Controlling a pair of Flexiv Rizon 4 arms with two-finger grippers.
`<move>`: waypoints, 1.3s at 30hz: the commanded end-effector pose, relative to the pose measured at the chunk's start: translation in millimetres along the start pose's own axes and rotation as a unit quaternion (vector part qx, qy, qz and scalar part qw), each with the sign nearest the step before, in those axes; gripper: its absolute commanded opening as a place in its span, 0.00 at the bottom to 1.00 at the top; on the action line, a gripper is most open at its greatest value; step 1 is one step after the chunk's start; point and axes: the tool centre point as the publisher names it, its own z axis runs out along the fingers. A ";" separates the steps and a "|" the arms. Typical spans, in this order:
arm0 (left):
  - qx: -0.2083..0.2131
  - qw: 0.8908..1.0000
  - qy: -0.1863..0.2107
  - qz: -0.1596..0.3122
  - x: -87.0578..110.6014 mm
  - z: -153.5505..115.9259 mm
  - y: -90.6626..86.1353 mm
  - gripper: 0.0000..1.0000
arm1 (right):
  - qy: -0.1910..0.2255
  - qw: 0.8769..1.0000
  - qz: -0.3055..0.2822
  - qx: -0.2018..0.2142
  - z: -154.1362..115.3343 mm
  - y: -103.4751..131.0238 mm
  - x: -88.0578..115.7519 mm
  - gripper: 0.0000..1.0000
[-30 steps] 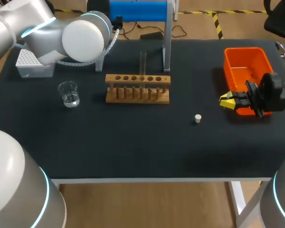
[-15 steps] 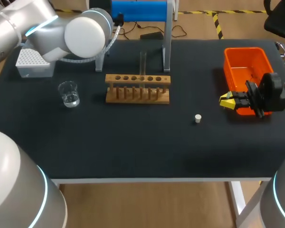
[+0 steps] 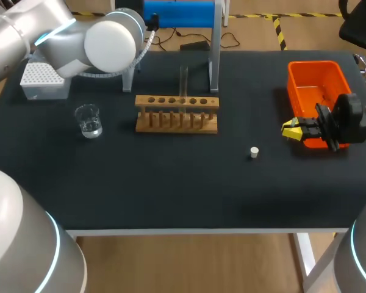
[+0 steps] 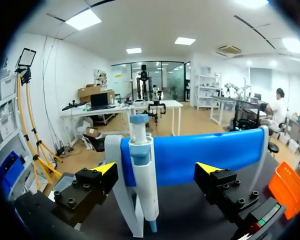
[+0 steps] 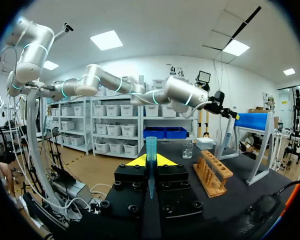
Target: Invert the test tube, pick up the pipette, mount the tip to pipette, aspirate from beaker and dispense into the tube, eject the tip, return the pipette, and cap with the stopper.
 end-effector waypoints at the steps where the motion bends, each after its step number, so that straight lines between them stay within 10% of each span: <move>1: -0.002 1.000 0.003 0.001 -0.7 7.5 -2.3 1.00 | 0.000 1.000 0.000 0.000 -0.2 -0.4 0.6 0.00; 22: -0.001 1.000 0.005 -0.002 0.9 13.4 -2.2 0.89 | 0.000 1.000 0.000 0.000 -0.2 -0.4 0.6 0.00; 39: -0.001 1.000 -0.002 -0.009 -2.3 16.8 -1.8 0.56 | 0.000 1.000 0.000 0.000 -0.2 -0.4 0.6 0.00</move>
